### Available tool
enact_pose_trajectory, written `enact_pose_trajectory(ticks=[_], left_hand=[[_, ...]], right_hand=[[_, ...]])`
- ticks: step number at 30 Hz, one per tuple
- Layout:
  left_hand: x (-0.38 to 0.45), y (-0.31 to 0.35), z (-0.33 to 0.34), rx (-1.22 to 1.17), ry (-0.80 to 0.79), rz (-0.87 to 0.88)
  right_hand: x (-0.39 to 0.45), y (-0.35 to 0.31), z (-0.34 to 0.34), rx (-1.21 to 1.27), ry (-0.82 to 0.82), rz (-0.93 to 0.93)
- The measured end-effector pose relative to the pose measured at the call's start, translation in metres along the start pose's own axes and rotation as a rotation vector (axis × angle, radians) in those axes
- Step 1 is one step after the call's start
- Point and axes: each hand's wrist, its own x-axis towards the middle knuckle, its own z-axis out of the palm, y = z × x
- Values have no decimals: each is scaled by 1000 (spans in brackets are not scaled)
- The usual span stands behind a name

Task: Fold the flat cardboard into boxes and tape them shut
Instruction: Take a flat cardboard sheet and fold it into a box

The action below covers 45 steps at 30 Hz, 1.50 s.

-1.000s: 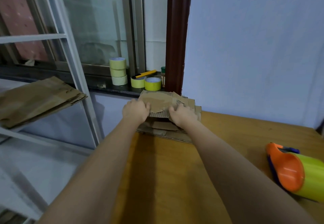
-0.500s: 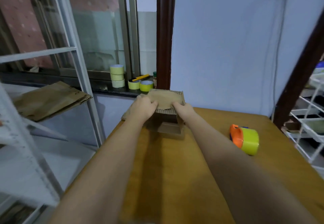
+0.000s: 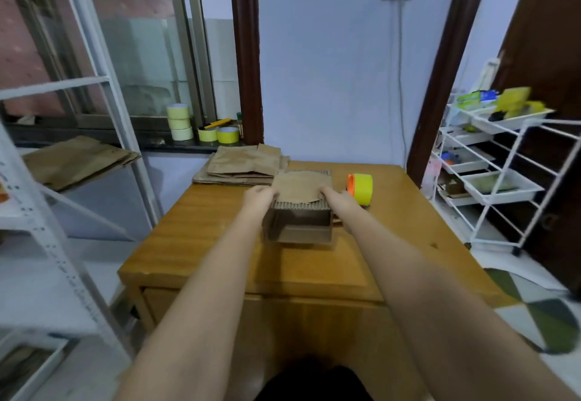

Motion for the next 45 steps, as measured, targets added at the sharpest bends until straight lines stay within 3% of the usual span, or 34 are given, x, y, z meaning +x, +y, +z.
enact_pose_trajectory(ticks=[13, 24, 37, 45], left_hand=[[-55, -40, 13, -18, -112, -42], [-59, -52, 16, 97, -128, -67], [-55, -50, 9, 134, -209, 244], [-67, -65, 15, 100, -151, 313]], right_hand=[[-54, 50, -24, 44, 37, 13], [-58, 64, -25, 36, -41, 17], [-54, 64, -40, -3, -23, -427], [-59, 85, -38, 71, -25, -461]])
